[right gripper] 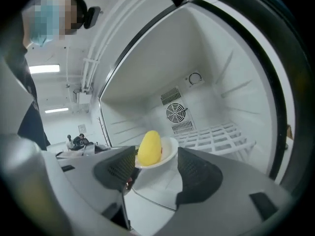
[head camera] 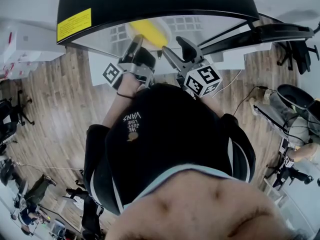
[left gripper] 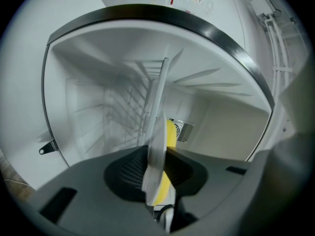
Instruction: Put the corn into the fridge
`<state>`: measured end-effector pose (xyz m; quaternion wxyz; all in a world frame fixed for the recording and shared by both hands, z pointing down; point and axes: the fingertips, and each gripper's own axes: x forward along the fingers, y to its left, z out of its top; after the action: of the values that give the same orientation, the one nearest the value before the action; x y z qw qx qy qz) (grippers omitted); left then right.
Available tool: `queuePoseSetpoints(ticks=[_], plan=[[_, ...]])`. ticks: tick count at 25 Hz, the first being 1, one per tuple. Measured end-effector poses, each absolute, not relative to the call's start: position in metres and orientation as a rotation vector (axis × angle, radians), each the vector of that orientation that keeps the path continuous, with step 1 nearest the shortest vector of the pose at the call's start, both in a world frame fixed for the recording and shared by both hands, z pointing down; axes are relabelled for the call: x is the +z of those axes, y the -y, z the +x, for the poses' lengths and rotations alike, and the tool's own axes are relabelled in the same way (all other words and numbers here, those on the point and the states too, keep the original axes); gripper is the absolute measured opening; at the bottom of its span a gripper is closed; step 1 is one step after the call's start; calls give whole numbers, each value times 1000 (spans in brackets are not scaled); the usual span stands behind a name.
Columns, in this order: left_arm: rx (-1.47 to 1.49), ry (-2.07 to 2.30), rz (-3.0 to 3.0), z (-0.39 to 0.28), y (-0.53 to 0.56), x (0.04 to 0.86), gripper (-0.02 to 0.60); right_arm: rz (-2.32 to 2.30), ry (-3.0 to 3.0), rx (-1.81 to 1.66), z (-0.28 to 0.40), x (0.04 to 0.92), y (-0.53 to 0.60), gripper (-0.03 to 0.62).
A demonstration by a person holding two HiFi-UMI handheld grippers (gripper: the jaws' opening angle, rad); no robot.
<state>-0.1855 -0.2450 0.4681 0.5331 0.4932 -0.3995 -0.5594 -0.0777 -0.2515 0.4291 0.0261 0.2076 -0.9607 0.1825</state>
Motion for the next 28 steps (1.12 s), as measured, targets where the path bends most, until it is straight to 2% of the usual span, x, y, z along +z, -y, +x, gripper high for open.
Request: queuePoseSetpoints(ticks=[4,11,28], plan=[[-1336,950,1181,-186,245,467,77,615,2922,475,-85,439,244,302],[-1339,947,1188,-185,245,467,77,660,2868,176,-92,444,241,301],[-1350,922,1199,-186,245,466,78,677,2864,82,-102,446,241,301]])
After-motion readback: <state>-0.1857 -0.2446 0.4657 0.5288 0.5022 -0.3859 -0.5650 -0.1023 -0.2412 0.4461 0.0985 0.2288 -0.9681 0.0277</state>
